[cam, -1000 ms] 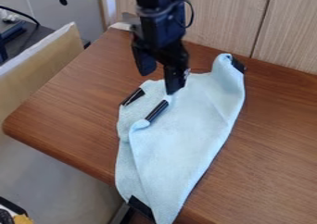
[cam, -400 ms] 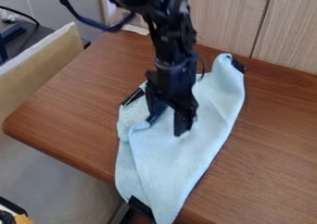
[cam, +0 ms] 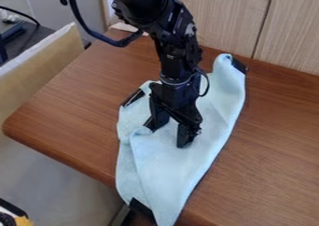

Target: Move the cloth to the left of the table

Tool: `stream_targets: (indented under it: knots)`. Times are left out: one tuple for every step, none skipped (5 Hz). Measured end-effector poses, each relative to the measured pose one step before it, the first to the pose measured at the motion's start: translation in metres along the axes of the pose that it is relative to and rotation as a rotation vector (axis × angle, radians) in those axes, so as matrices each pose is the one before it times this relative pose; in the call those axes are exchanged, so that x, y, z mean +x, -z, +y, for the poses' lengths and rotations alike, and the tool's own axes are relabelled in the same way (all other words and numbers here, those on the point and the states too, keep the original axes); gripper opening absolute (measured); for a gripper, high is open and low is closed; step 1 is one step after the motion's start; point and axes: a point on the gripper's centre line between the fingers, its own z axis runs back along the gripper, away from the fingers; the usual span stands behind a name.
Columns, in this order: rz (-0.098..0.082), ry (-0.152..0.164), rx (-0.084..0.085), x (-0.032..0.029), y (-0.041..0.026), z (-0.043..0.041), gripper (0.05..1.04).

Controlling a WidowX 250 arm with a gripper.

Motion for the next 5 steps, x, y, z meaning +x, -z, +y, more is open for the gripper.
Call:
stream_targets:
  knots:
    - [-0.0007, -0.0496, 0.0084, 0.00561, 0.00046, 0.01299, 0.999]
    - [-0.0033, -0.0853, -0.0026, 0.00884, 0.00174, 0.02901, 0.999]
    - [0.0070, -0.0482, 0.0041, 0.01016, -0.00062, 0.02365, 0.999]
    - [-0.0035, -0.0704, 0.0066, 0.00984, 0.00004, 0.03220, 0.999]
    - [-0.0013, -0.0740, 0.0036, 0.00474, -0.00036, 0.03020, 0.999]
